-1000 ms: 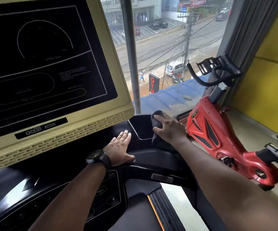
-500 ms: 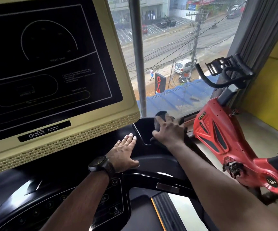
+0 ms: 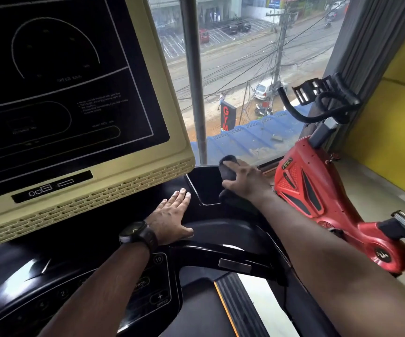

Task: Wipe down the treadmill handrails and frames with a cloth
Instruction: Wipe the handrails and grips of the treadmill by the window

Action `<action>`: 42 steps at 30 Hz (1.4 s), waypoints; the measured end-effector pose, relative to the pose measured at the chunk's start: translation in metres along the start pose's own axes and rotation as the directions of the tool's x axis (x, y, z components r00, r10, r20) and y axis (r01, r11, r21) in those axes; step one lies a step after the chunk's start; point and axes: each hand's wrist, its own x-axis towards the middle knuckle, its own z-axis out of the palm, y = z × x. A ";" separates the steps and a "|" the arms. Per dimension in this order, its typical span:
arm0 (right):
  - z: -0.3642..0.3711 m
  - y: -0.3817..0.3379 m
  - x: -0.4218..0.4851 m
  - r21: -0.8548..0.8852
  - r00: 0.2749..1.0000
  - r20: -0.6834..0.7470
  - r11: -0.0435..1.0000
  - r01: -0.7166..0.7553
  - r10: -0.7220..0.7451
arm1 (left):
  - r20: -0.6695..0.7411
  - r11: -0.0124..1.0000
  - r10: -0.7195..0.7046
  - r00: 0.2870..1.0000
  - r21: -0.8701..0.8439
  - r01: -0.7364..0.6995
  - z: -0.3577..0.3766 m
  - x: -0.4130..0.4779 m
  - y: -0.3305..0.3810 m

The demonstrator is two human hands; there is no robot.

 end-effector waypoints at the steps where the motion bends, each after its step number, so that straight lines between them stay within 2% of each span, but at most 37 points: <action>1: -0.004 0.006 0.003 0.079 0.997 0.000 0.994 -0.072 0.073 | -0.002 1.000 -0.003 1.000 0.003 0.003 -0.001 0.000 0.001; 3: 0.004 0.006 -0.011 0.105 0.968 -0.087 0.968 -0.226 0.235 | -0.004 1.000 -0.007 1.000 0.001 0.007 -0.001 -0.002 0.001; 4: 0.012 0.002 -0.024 0.043 0.955 -0.156 0.968 -0.247 0.251 | -0.004 1.000 -0.007 1.000 -0.002 0.007 -0.002 -0.002 0.001; 6: 0.024 -0.004 -0.041 -0.092 0.966 -0.218 0.982 -0.166 0.143 | -0.003 1.000 -0.006 1.000 -0.002 0.006 -0.002 -0.001 0.001; 8: 0.015 0.003 -0.039 -0.102 0.990 -0.131 0.993 -0.056 0.042 | 0.004 1.000 -0.010 1.000 0.002 0.010 -0.001 -0.001 0.002; 10: -0.002 0.013 -0.028 -0.037 0.999 -0.019 0.999 -0.034 0.034 | -0.001 1.000 -0.019 1.000 0.005 0.019 -0.001 -0.001 0.002; 11: -0.005 0.016 -0.027 -0.007 0.997 -0.018 0.997 -0.074 0.073 | 0.001 1.000 -0.021 1.000 0.005 0.021 -0.002 -0.001 0.002; 14: 0.016 0.005 -0.051 -0.036 0.940 -0.220 0.961 -0.273 0.259 | -0.004 1.000 -0.022 1.000 0.008 0.023 -0.003 -0.001 0.003; 16: 0.033 -0.005 -0.070 -0.169 0.947 -0.279 0.962 -0.213 0.160 | -0.006 1.000 -0.022 1.000 0.002 0.022 -0.003 -0.001 0.003; 18: 0.030 0.002 -0.075 -0.242 0.974 -0.226 0.969 -0.045 -0.011 | -0.005 1.000 -0.019 1.000 -0.003 0.019 -0.003 -0.001 0.003; 19: 0.022 0.011 -0.070 -0.235 0.984 -0.173 0.972 0.007 -0.049 | -0.005 1.000 -0.018 1.000 -0.003 0.018 -0.003 -0.001 0.003; 21: 0.005 0.023 -0.064 -0.100 0.995 -0.077 0.993 -0.066 0.059 | -0.005 1.000 -0.017 1.000 -0.006 0.017 -0.004 -0.002 0.003; 23: 0.006 0.027 -0.072 -0.026 0.957 -0.161 0.969 -0.248 0.240 | -0.009 1.000 -0.019 1.000 -0.009 0.019 -0.005 -0.003 0.004; 24: 0.013 0.023 -0.084 -0.098 0.939 -0.234 0.955 -0.279 0.251 | -0.011 1.000 -0.019 1.000 -0.009 0.019 -0.004 -0.003 0.004; 25: 0.022 0.020 -0.095 -0.194 0.941 -0.273 0.947 -0.257 0.200 | -0.010 1.000 -0.019 1.000 -0.009 0.019 -0.004 -0.003 0.004; 27: 0.029 0.020 -0.108 -0.298 0.970 -0.241 0.949 -0.100 0.026 | -0.011 1.000 -0.017 1.000 -0.010 0.017 -0.004 -0.002 0.003; 29: 0.015 0.029 -0.095 -0.252 0.989 -0.146 0.968 -0.012 -0.026 | -0.019 1.000 -0.011 1.000 -0.003 0.011 -0.004 -0.001 0.003; 31: 0.002 0.033 -0.082 -0.092 0.989 -0.085 0.987 -0.129 0.121 | -0.019 1.000 -0.006 1.000 0.002 0.006 -0.005 -0.001 0.003; 33: 0.010 0.026 -0.090 -0.098 0.944 -0.187 0.950 -0.295 0.274 | -0.027 1.000 -0.014 1.000 0.003 0.014 -0.003 -0.001 0.003; 35: 0.027 0.013 -0.111 -0.281 0.937 -0.293 0.920 -0.272 0.188 | -0.026 1.000 -0.017 1.000 0.004 0.017 -0.002 0.000 0.003; 37: 0.035 0.011 -0.124 -0.403 0.972 -0.236 0.909 -0.109 0.012 | -0.029 1.000 -0.015 0.999 0.004 0.015 -0.001 0.001 0.002; 38: 0.032 0.015 -0.121 -0.409 0.979 -0.200 0.911 -0.046 -0.040 | -0.028 1.000 -0.013 1.000 0.004 0.013 -0.001 0.001 0.002; 39: 0.024 0.021 -0.114 -0.380 0.984 -0.172 0.924 -0.032 -0.037 | -0.028 1.000 -0.011 1.000 0.005 0.011 -0.002 0.001 0.002; 40: 0.015 0.026 -0.107 -0.308 0.990 -0.141 0.949 -0.069 0.026 | -0.028 1.000 -0.011 1.000 0.008 0.011 -0.002 0.001 0.002; 42: 0.008 0.032 -0.106 -0.157 0.966 -0.136 0.958 -0.239 0.219 | -0.032 1.000 -0.017 0.999 0.009 0.017 -0.001 0.001 0.001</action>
